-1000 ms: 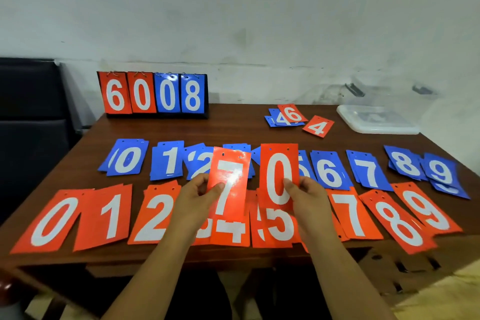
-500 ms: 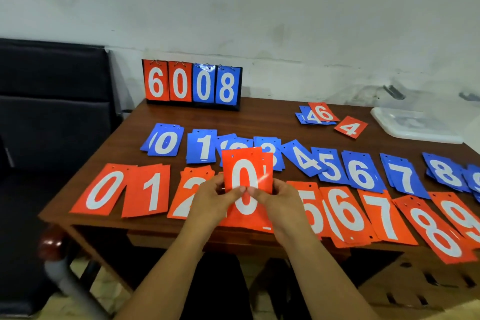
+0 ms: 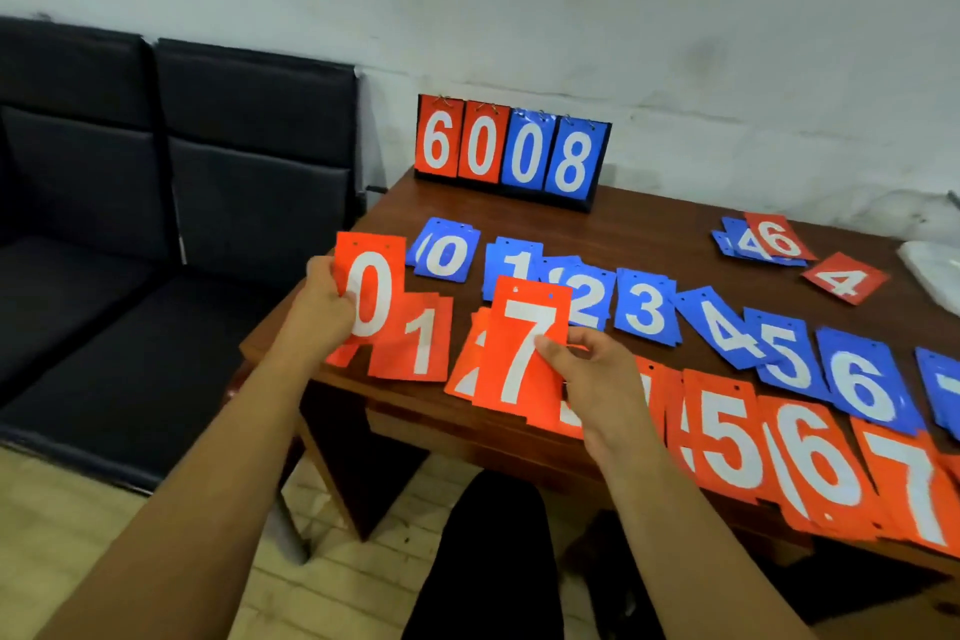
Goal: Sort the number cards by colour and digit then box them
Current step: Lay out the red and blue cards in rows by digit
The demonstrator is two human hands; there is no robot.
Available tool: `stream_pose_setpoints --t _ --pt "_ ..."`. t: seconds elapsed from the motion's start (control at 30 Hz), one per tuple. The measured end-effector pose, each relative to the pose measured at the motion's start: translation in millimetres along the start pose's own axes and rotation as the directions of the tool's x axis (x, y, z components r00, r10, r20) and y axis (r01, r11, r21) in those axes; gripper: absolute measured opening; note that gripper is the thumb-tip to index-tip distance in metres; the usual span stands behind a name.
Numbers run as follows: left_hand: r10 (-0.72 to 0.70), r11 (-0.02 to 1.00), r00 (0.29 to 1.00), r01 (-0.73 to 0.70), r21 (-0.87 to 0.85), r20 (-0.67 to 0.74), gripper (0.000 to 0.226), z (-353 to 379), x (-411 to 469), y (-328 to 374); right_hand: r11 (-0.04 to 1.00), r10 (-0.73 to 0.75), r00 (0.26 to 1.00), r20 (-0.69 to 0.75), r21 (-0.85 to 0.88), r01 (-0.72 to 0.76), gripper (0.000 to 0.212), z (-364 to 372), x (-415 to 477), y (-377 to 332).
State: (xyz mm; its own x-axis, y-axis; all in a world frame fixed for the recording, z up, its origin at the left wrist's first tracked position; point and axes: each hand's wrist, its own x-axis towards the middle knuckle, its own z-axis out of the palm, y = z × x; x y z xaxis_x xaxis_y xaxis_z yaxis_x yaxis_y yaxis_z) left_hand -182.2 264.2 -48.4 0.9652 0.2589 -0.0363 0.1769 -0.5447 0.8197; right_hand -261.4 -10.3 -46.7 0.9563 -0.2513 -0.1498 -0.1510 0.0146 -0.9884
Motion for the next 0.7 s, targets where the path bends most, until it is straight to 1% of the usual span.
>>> stream_pose_setpoints --t 0.07,0.13,0.2,0.3,0.37,0.43,0.5,0.53,0.57,0.6,0.63,0.7 --pt "-0.018 0.995 1.0 0.018 0.102 -0.006 0.046 -17 9 -14 1.0 0.006 1.0 0.03 -0.009 -0.005 0.009 10 -1 0" --pt "-0.011 0.974 1.0 0.006 0.228 0.018 0.045 -28 18 -26 1.0 0.014 0.999 0.05 -0.025 -0.013 0.012 19 -1 1" --pt "-0.001 0.944 1.0 -0.009 0.329 0.029 0.041 -30 24 -35 0.998 0.04 0.997 0.06 -0.054 -0.037 0.021 27 0 2" --pt "-0.022 0.874 1.0 0.019 0.485 0.0 0.033 -24 26 -46 0.994 0.072 0.995 0.071 -0.086 -0.066 0.03 32 1 3" --pt "-0.005 0.827 0.999 0.023 0.562 -0.034 0.03 -21 25 -51 0.993 0.072 0.995 0.066 -0.099 -0.065 0.022 33 3 4" --pt "0.002 0.813 0.998 0.038 0.58 -0.067 0.029 -21 23 -53 0.992 0.067 0.996 0.063 -0.113 -0.059 0.011 36 3 4" --pt "0.043 0.802 0.99 0.047 0.596 -0.136 0.03 -23 22 -53 0.99 0.07 0.996 0.063 -0.127 -0.061 0.015 39 3 4" --pt "0.101 0.817 0.978 0.025 0.577 -0.185 0.03 -23 21 -50 0.99 0.068 0.996 0.064 -0.131 -0.059 0.02 41 3 4" --pt "0.162 0.86 0.958 -0.021 0.51 -0.235 0.028 -22 17 -44 0.99 0.064 0.996 0.064 -0.132 -0.055 0.022 44 2 5" --pt "0.201 0.912 0.942 -0.081 0.403 -0.267 0.026 -19 11 -35 0.991 0.057 0.996 0.064 -0.127 -0.048 0.021 46 2 5" --pt "0.217 0.949 0.939 -0.139 0.283 -0.266 0.023 -13 4 -23 0.993 0.047 0.997 0.059 -0.114 -0.04 0.016 48 2 5" --pt "0.218 0.974 0.962 -0.204 0.098 -0.162 0.02 5 -15 3 0.996 0.028 0.999 0.045 -0.08 -0.025 0.011 51 3 4"
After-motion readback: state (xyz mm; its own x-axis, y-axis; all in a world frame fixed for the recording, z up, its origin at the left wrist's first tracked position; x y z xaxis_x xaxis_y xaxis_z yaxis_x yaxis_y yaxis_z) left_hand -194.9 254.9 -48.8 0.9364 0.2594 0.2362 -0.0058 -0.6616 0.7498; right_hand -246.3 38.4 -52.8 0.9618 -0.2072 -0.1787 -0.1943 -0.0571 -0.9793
